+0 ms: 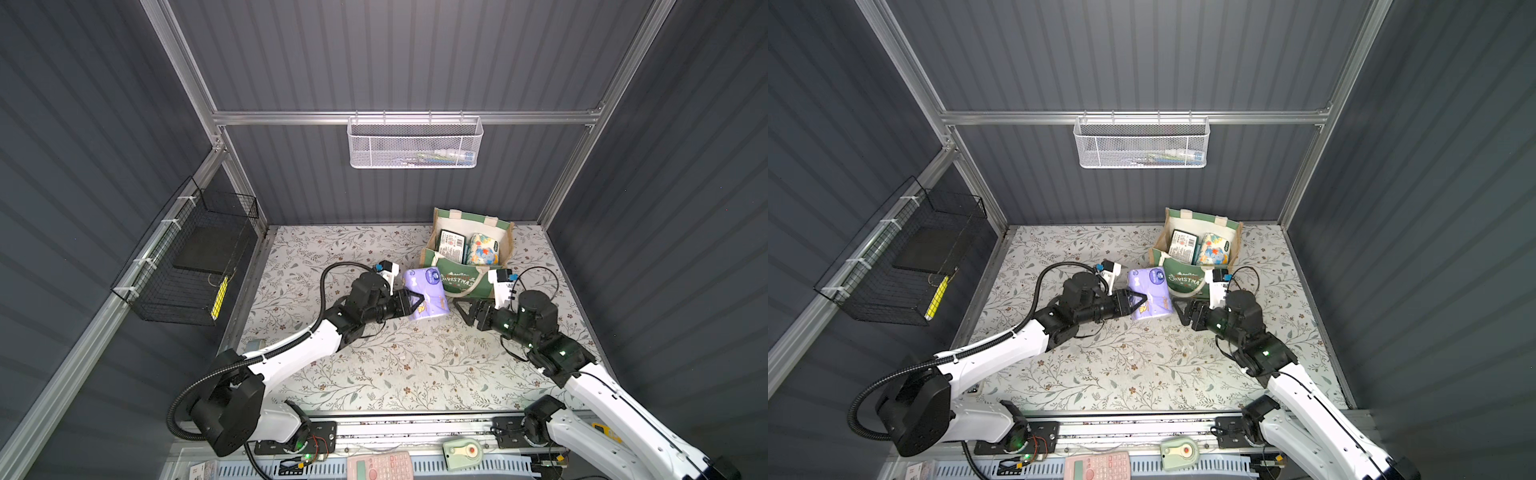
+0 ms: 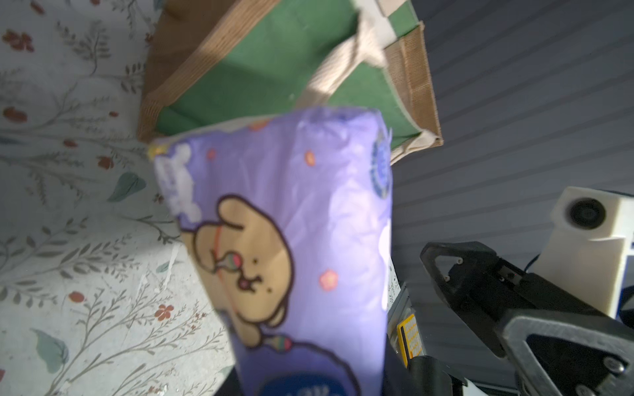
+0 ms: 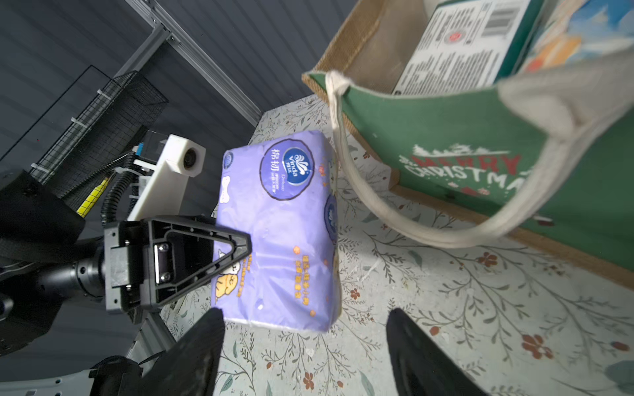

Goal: Put tissues into the canvas bag
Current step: Pick up the pack of facial tissues from the center of the board, then place the pack of facial tissues in the canvas bag.

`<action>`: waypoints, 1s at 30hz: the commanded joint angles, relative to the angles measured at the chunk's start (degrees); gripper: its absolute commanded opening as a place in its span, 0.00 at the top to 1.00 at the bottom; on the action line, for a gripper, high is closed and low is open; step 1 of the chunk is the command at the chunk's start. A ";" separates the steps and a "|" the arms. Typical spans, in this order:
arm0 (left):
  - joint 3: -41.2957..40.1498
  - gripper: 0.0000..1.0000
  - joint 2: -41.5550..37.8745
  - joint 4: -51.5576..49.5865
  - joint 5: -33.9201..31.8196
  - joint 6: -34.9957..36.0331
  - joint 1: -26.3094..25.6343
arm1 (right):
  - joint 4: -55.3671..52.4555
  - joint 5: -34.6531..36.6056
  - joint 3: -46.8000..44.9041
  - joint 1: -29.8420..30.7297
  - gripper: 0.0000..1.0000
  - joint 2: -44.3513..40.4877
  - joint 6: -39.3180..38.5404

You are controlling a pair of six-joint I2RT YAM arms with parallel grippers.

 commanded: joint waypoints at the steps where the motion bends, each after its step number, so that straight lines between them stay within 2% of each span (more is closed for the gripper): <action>1: 7.82 0.62 -0.38 -7.54 1.79 6.56 1.06 | -5.69 -1.85 3.99 -3.39 0.22 -1.65 -3.20; 8: 23.18 0.63 6.81 -10.61 6.27 9.75 2.12 | -7.77 -6.51 10.31 -12.04 0.17 -2.02 -2.26; 16: 46.25 0.65 22.73 -17.94 10.47 14.04 3.19 | -10.57 -8.27 16.46 -21.36 0.14 0.42 -5.03; 25: 69.19 0.66 41.14 -30.18 10.25 18.37 3.29 | -9.73 -9.52 17.09 -27.16 0.13 3.67 -5.16; 30: 78.01 0.66 49.32 -36.41 8.29 19.93 3.37 | -8.88 -10.19 16.00 -29.48 0.13 4.44 -4.66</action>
